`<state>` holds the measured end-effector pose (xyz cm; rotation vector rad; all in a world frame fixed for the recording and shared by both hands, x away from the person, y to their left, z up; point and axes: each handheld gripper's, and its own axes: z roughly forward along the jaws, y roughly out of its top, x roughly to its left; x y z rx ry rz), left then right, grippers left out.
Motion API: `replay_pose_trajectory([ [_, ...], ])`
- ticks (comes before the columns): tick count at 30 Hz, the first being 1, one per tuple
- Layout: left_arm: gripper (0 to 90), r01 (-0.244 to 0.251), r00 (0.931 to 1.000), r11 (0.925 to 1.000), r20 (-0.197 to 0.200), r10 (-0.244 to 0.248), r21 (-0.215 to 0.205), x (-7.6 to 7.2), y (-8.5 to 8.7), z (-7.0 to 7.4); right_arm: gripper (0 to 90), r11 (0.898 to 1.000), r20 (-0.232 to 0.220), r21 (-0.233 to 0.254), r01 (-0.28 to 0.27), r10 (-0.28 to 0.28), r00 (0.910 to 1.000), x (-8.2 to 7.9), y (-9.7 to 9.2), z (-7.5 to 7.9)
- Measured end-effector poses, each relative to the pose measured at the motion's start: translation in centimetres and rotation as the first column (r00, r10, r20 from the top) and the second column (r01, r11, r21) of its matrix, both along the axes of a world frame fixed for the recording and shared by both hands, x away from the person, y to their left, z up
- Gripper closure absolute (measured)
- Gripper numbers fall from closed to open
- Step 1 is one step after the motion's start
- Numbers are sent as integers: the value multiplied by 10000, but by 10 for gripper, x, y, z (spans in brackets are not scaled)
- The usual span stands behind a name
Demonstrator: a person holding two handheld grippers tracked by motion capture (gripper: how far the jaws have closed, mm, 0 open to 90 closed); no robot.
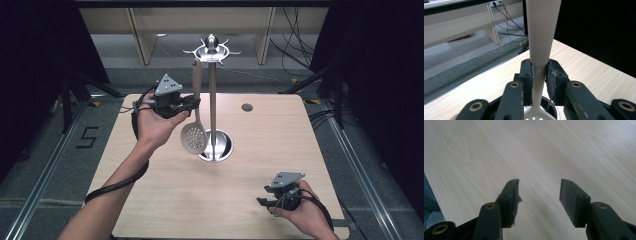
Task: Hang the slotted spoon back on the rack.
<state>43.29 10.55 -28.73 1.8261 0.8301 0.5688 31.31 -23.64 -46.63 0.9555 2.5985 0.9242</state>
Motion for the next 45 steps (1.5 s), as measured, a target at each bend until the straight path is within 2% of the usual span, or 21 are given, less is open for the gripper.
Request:
replay_pose_trajectory([
  [8, 750, -35, 10000, 10000, -19, 35, 10, 2, -2, -3, 500, 10000, -61, -6, 23, -23, 10000, 0, 0, 0],
  [22, 743, -32, 9998, 10000, 208, 33, -51, 0, 1, -6, 497, 10000, -88, -29, -66, 65, 9999, 0, 0, 0],
  [27, 681, -56, 9988, 9999, 489, 64, -159, -5, 4, -5, 495, 10000, -103, -29, -23, 22, 9999, -1, 0, 0],
  [28, 656, -83, 9982, 9998, 593, 92, -158, -7, 6, -5, 495, 10000, -53, -25, -52, 52, 10000, 0, 0, 0],
  [29, 583, -64, 9973, 9999, 736, 74, -139, -10, 10, -6, 494, 10000, -58, -5, -33, 33, 10000, -1, 0, 0],
  [36, 465, -48, 9936, 9999, 1124, 61, -115, -30, 30, -18, 494, 10000, 30, -49, -64, 64, 10000, 0, -1, 1],
  [39, 430, -141, 9933, 9998, 1143, 160, -173, -40, 41, -26, 493, 10000, 58, -51, -29, 29, 10000, 0, -1, 1],
  [41, 418, -201, 9939, 9997, 1086, 212, -119, -48, 51, -35, 493, 10000, 65, -36, -25, 25, 10000, 0, -1, 1],
  [42, 414, -233, 9942, 9997, 1051, 239, -66, -51, 55, -38, 492, 9999, -129, 72, 114, -114, 9999, -1, 0, 1],
  [44, 410, -357, 9948, 9993, 955, 350, 58, -58, 65, -48, 492, 10000, 47, 6, 2, -2, 10000, 0, -1, 1],
  [45, 408, -413, 9952, 9991, 893, 401, 120, -61, 70, -53, 492, 10000, -47, 46, 27, -27, 10000, 0, -1, 1],
])
